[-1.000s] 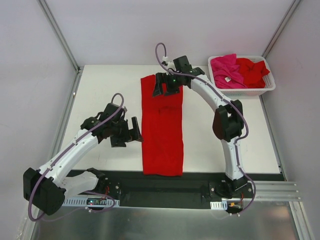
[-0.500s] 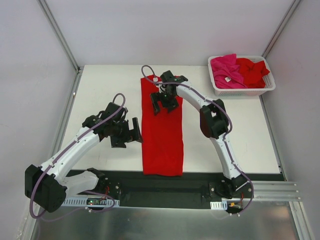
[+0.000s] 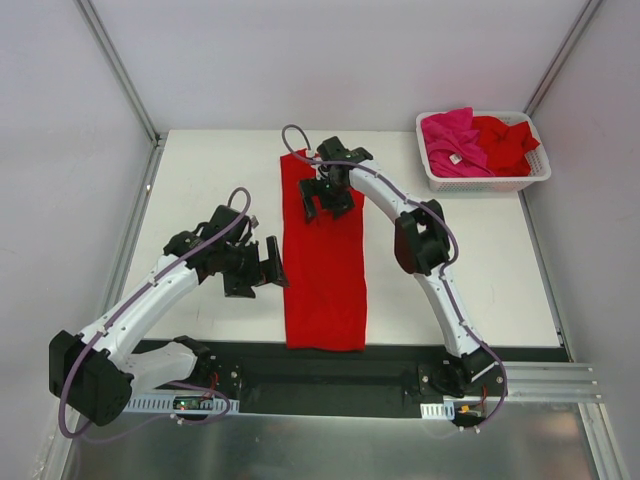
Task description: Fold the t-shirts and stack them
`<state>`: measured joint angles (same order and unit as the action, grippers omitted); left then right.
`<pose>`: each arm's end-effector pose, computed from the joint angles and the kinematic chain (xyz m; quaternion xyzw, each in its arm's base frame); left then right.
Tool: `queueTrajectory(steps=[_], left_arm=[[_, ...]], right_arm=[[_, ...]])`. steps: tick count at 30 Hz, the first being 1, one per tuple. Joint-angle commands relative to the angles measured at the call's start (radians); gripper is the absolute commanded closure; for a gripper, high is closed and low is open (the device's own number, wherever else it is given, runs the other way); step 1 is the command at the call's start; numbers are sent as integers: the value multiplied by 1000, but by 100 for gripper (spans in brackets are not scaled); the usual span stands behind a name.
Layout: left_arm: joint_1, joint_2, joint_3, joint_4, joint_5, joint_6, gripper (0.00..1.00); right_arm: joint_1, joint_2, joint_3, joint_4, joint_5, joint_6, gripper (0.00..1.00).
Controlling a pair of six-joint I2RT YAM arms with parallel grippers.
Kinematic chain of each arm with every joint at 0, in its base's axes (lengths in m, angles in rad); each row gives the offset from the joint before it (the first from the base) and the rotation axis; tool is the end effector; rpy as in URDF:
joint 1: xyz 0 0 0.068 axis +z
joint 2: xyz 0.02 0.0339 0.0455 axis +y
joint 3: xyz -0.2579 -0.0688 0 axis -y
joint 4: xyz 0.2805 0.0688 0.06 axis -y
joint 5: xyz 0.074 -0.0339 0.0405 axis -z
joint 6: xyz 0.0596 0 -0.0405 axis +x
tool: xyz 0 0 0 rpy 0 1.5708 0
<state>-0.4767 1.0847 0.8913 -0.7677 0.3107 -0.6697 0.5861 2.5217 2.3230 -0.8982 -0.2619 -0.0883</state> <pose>0.2237 -0.1360 0.2393 -0.0446 0.9425 -0.2848 0.1691 0.4720 0.3319 0.1497 -0.3478 0.8993 0.1803 0.1943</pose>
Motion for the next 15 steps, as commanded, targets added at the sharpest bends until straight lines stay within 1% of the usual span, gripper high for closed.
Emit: queueTrajectory(steps=[1, 15], left_arm=[[4, 7, 1, -18, 30, 12, 1], [6, 15, -14, -18, 54, 5, 1]], right_arm=[[-8, 46, 39, 13, -10, 28, 4], [-91, 89, 101, 146, -36, 67, 4]])
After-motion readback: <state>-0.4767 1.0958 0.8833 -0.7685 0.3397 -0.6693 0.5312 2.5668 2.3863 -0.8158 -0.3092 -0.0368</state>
